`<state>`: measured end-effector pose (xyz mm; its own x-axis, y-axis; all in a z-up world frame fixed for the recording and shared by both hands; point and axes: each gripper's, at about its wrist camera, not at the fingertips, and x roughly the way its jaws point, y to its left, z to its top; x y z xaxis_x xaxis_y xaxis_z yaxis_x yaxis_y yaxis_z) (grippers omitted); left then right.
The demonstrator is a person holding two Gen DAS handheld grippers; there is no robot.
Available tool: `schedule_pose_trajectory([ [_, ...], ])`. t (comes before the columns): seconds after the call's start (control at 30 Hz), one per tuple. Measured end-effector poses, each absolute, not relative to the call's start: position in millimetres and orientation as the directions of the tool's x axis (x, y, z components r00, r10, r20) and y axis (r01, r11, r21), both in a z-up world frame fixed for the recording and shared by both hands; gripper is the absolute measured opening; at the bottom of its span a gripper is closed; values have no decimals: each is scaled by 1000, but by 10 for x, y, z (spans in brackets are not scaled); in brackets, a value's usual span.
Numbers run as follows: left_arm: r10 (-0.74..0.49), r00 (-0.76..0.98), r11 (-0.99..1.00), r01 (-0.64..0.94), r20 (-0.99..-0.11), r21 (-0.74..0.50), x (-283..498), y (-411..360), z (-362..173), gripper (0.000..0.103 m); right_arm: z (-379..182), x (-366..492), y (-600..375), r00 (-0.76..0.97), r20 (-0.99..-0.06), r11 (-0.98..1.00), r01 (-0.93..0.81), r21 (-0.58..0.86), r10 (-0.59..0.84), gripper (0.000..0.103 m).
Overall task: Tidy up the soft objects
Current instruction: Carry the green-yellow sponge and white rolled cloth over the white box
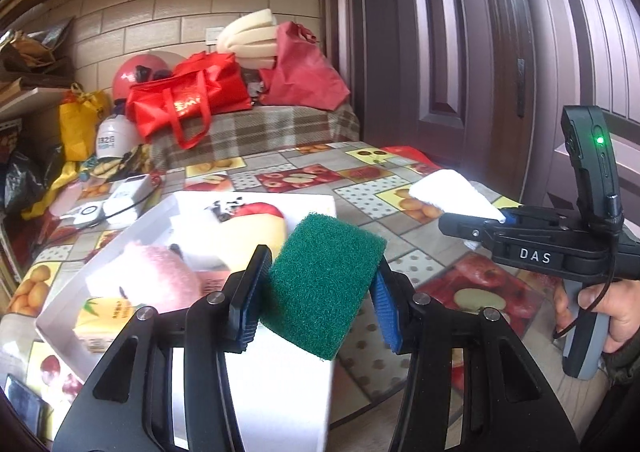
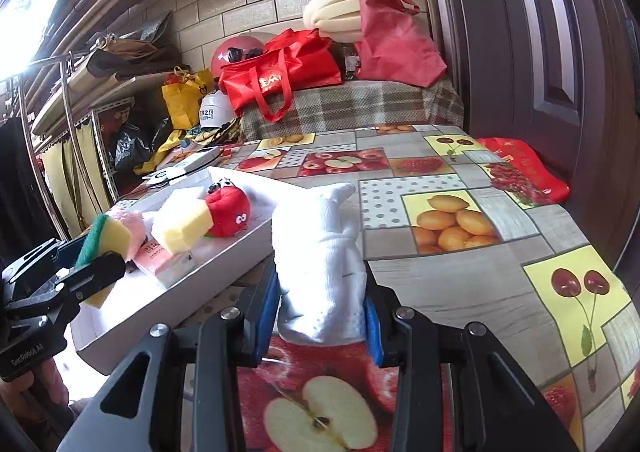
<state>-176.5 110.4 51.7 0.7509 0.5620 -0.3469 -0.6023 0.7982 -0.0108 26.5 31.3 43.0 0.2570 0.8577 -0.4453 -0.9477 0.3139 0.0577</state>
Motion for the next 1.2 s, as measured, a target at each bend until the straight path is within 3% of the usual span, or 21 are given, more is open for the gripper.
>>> schedule_pose_trajectory([
  [0.47, 648, 675, 707, -705, -353, -49, -2144, 1583, 470, 48, 412, -14, 570, 233, -427, 275, -961, 38, 874, 37],
  [0.83, 677, 624, 606, -773, -391, -186, -2329, 2146, 420, 48, 410, -335, 798, 177, -413, 186, -982, -18, 894, 37],
  [1.2, 698, 598, 593, -791, -394, -152, -2291, 2159, 420, 48, 368, -777, 1037, 26, -438, -10, -997, -81, 898, 37],
])
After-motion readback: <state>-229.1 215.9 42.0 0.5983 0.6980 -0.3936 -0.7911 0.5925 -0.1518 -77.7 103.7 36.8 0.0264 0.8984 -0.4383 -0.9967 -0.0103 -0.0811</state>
